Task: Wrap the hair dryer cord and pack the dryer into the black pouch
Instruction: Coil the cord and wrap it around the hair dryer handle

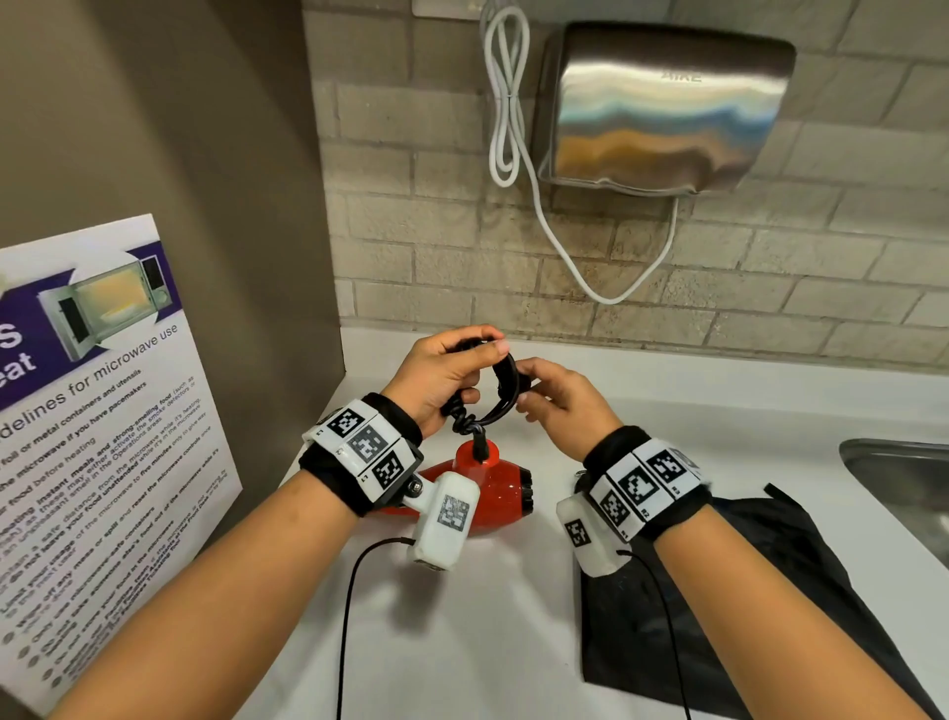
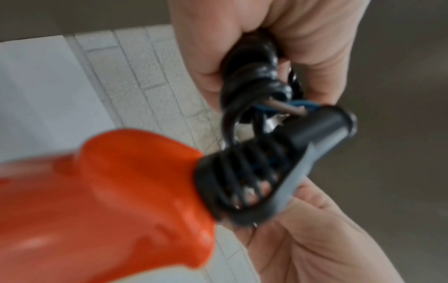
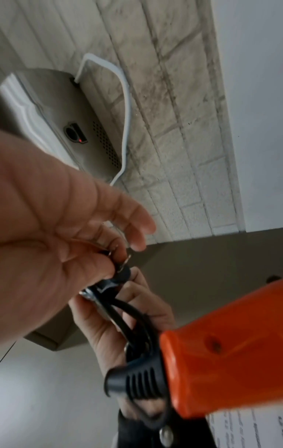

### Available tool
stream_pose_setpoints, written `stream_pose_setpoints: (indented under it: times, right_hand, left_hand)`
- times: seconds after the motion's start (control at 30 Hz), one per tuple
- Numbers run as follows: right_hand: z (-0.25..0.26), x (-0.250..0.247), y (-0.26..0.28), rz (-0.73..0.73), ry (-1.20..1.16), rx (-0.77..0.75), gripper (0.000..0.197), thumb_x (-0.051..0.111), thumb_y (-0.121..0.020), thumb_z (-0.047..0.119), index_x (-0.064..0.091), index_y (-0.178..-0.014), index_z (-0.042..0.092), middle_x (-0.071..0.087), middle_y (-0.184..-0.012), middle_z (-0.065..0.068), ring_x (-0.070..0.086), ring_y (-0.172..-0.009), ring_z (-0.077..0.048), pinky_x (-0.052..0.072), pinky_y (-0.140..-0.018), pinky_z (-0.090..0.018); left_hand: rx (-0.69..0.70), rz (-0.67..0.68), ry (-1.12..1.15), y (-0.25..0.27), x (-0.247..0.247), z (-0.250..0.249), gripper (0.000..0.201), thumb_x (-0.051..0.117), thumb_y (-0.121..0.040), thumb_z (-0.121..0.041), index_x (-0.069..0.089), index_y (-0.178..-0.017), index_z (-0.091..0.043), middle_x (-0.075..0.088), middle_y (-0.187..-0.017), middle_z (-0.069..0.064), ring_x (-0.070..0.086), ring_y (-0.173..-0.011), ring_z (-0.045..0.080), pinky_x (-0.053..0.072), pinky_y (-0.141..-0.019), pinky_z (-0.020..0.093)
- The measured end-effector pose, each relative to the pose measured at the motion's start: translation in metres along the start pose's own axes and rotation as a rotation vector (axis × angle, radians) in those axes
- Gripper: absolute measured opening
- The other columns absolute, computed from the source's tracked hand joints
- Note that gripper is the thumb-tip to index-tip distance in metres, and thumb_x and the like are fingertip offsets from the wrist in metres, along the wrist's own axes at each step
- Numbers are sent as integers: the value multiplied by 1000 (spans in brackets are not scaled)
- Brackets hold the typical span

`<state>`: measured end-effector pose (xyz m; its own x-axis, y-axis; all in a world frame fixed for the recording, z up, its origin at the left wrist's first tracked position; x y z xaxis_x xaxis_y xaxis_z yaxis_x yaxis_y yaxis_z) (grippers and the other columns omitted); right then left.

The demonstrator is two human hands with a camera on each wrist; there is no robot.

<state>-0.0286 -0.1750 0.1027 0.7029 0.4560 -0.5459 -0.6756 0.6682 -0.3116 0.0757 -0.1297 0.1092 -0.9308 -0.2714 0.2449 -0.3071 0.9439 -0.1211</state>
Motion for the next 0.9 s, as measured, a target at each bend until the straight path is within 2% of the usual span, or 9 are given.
stream_pose_setpoints:
  times: [0.17, 0.23, 0.27, 0.37, 0.43, 0.53, 0.67, 0.77, 0.9]
  right_hand:
    - [-16, -16, 3, -170, -58, 53, 33, 51, -85, -4, 49, -103, 23, 52, -86, 11, 50, -66, -10, 44, -63, -16]
    - [-34, -12, 8, -132, -61, 143, 44, 53, -82, -4, 45, -115, 25, 54, -99, 4, 52, -71, -11, 44, -61, -11]
    - [-46, -3, 11, -38, -10, 207, 50, 55, -81, -3, 43, -121, 25, 54, -109, 1, 53, -80, -12, 45, -64, -11]
    - [-79, 37, 29, 347, 262, 338, 69, 67, -75, 9, 36, -134, 26, 44, -135, 0, 46, -116, -17, 44, -90, -27]
    - [-87, 56, 38, 473, 339, 340, 79, 73, -71, 16, 33, -137, 25, 43, -139, 0, 43, -124, -19, 38, -99, -30]
    - [-95, 70, 33, 509, 416, 299, 84, 78, -64, 22, 35, -136, 23, 47, -133, -2, 48, -119, -21, 42, -100, -34]
    - [-99, 86, 23, 516, 445, 260, 87, 82, -55, 33, 39, -130, 32, 52, -129, 1, 51, -117, -21, 44, -101, -41]
    - [-106, 94, 15, 518, 522, 258, 77, 80, -61, 27, 44, -129, 27, 48, -131, -2, 48, -120, -24, 41, -103, -41]
    - [-118, 89, 11, 475, 631, 352, 77, 76, -62, 35, 40, -130, 35, 42, -124, -2, 48, -113, -26, 46, -96, -44]
  left_hand:
    - [3, -31, -73, 0, 2, 1, 15, 60, -83, 0, 65, -82, -14, 47, -64, -1, 31, -37, 2, 29, -37, 14]
    - [-6, -26, -65, 1, 2, 2, 15, 60, -83, 1, 65, -84, -14, 46, -65, -1, 30, -36, 2, 29, -37, 13]
    - [-12, -24, -57, 0, 2, 3, 15, 59, -83, 1, 64, -84, -14, 46, -66, -1, 29, -36, 2, 29, -37, 13]
    - [-23, -17, -46, 0, 1, 4, 15, 59, -83, 1, 65, -85, -14, 48, -69, 0, 29, -37, 2, 29, -38, 14]
    - [-26, -10, -47, 0, 2, 4, 15, 60, -83, 0, 65, -85, -14, 48, -69, 0, 29, -38, 2, 29, -39, 14]
    - [-29, 11, -39, 2, 6, 5, 15, 60, -83, 0, 65, -85, -14, 49, -69, -1, 29, -39, 3, 30, -39, 14]
    - [-45, 52, -23, 4, 14, 8, 16, 59, -83, 1, 65, -85, -14, 50, -67, -2, 29, -38, 2, 29, -39, 14]
    - [-55, 106, -35, 6, 21, 11, 16, 59, -83, 1, 65, -86, -14, 58, -59, -9, 30, -38, 2, 29, -39, 14]
    - [18, 85, -144, 4, 16, 5, 19, 61, -81, -2, 66, -84, -19, 65, -59, -14, 48, -52, 1, 39, -51, 17]
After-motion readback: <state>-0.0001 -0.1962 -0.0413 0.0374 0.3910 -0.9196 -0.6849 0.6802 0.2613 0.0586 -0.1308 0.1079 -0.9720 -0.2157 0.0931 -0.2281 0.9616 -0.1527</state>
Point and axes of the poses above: each hand's wrist, its own y-axis away from the middle knuckle, its own x-axis out of the palm, z = x × y, the point moved 9 cm from there along -y, towards the middle knuckle
